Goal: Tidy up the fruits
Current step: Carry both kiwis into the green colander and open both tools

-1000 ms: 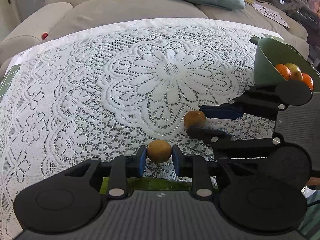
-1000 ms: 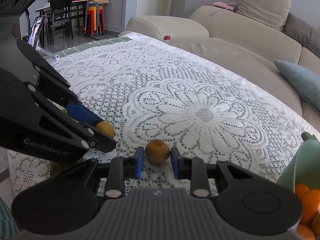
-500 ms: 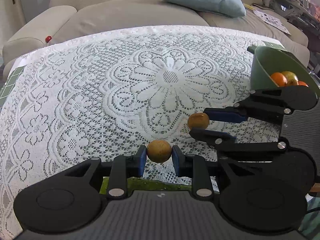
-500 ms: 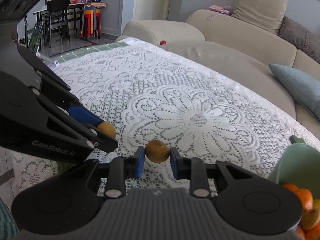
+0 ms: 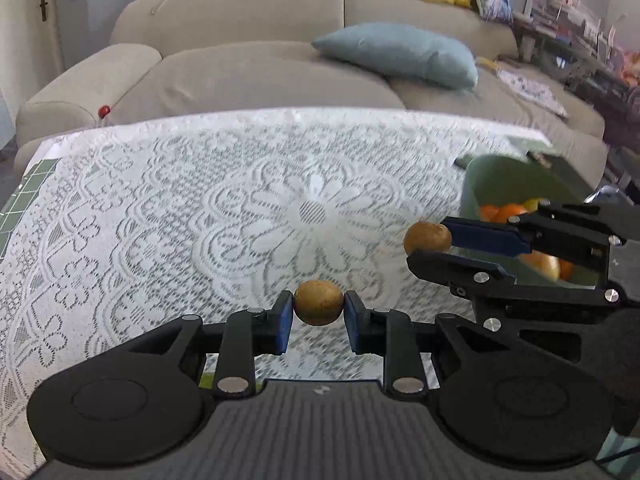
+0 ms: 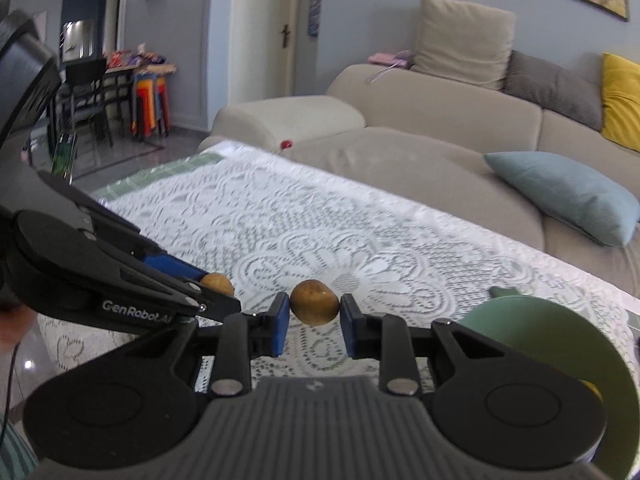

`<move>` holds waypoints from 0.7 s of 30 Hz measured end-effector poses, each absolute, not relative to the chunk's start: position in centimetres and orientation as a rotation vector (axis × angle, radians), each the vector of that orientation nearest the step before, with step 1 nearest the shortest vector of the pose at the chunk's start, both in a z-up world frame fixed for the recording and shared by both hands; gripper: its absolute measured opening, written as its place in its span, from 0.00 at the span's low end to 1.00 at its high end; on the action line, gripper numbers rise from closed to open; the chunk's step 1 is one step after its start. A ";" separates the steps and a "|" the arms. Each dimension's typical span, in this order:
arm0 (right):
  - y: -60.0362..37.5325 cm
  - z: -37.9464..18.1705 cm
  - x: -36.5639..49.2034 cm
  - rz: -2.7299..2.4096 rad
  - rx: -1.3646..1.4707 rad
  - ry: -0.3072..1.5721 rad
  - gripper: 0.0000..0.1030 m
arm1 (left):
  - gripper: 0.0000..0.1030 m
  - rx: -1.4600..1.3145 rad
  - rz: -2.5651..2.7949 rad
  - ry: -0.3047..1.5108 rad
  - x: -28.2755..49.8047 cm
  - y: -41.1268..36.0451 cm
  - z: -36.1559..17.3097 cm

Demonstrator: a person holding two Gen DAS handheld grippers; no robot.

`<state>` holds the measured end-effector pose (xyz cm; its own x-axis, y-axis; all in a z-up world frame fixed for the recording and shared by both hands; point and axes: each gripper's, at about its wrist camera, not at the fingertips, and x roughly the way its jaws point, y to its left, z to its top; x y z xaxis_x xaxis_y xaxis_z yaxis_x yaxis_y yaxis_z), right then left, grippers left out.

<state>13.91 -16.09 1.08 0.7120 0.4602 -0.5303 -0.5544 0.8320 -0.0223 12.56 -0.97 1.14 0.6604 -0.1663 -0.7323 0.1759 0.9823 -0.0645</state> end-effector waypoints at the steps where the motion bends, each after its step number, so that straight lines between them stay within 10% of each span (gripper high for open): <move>1: -16.5 1.4 13.8 0.556 -0.179 0.527 0.23 | 0.29 0.006 -0.196 0.816 12.5 -1.2 1.4; 21: -25.6 2.7 13.2 0.363 -0.086 0.498 0.23 | 0.29 -0.113 -0.353 0.687 12.9 -9.5 4.1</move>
